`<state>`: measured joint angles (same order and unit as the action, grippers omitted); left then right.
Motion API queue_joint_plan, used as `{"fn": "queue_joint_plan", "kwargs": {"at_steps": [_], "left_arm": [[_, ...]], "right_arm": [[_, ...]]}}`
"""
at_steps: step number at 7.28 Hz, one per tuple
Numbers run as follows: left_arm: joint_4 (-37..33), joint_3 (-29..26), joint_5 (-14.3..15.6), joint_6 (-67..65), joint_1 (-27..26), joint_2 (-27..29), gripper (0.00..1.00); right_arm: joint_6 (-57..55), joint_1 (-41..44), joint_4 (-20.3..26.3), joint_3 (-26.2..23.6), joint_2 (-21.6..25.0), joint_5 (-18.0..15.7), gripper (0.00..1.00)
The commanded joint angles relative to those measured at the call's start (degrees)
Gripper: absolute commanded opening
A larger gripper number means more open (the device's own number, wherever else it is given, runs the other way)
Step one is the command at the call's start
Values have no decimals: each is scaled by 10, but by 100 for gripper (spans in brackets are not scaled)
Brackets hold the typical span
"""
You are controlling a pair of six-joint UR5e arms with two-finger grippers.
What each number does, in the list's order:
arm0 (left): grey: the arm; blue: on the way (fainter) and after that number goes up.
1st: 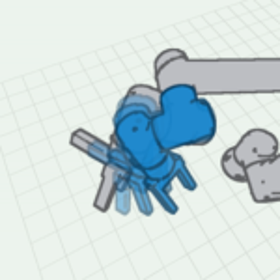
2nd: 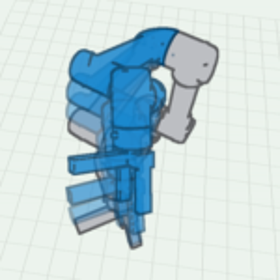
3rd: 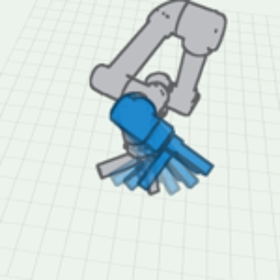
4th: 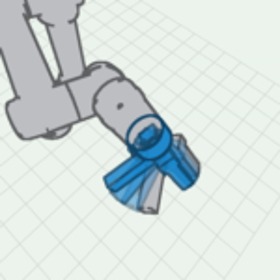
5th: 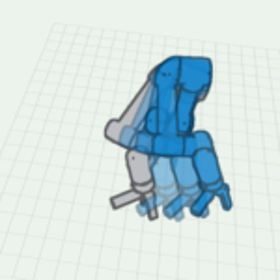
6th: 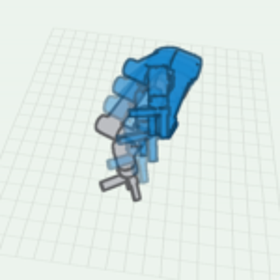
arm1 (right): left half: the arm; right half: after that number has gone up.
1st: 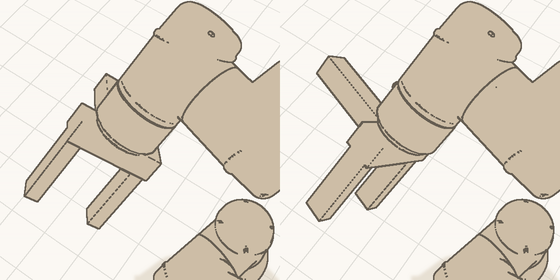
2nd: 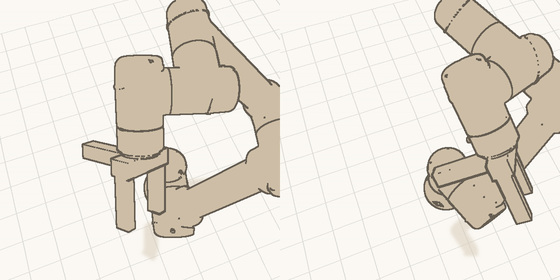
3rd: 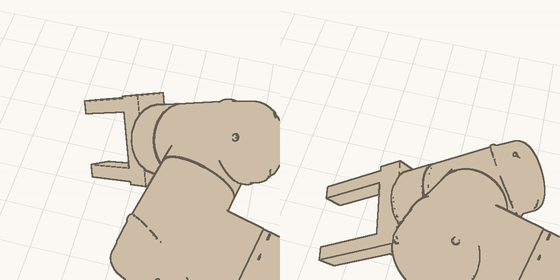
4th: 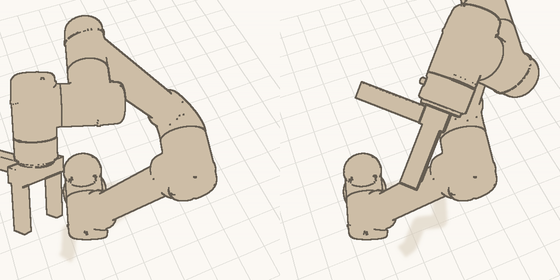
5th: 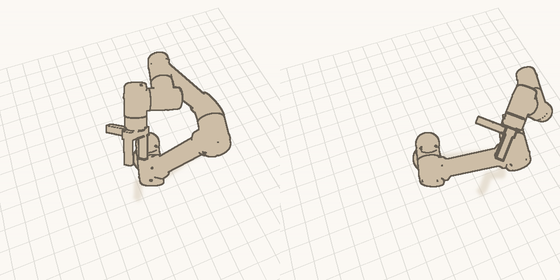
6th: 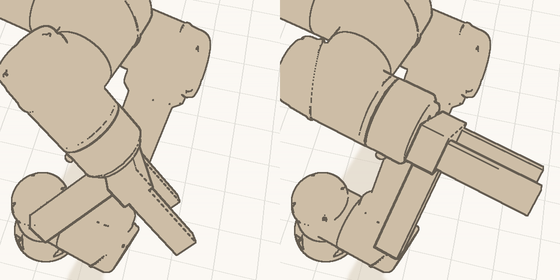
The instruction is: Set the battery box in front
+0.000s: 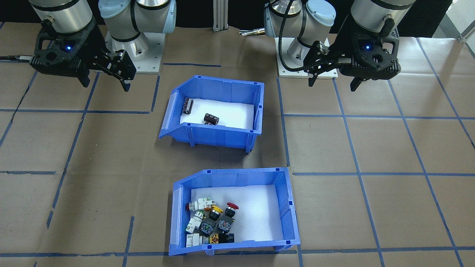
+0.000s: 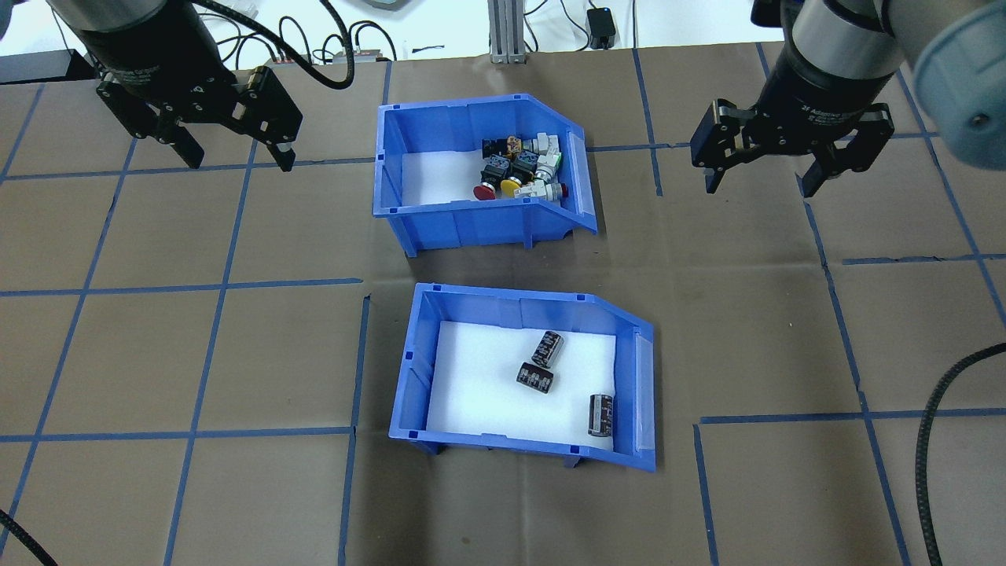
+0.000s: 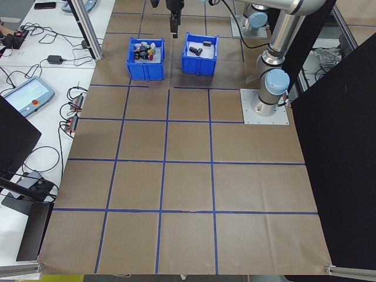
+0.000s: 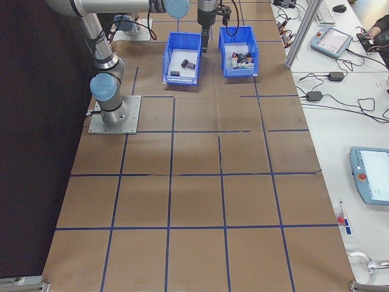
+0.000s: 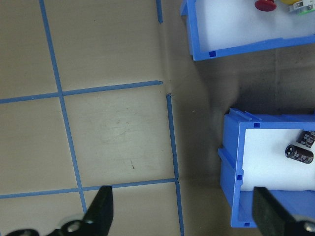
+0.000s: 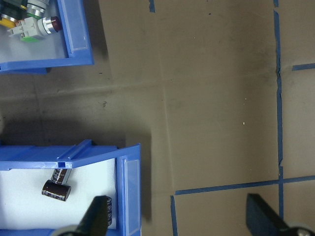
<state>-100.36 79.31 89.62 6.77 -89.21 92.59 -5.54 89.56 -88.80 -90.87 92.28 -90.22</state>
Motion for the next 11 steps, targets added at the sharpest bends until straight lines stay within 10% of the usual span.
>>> {"fn": "queue_joint_plan", "kwargs": {"at_steps": [1, 11], "left_arm": [[0, 1, 0, 1, 0, 0, 99], [5, -1, 2, -1, 0, 7, 99]], "right_arm": [[4, 0, -1, -1, -3, -1, 100], [48, 0, -23, 68, -79, 0, 100]]}}
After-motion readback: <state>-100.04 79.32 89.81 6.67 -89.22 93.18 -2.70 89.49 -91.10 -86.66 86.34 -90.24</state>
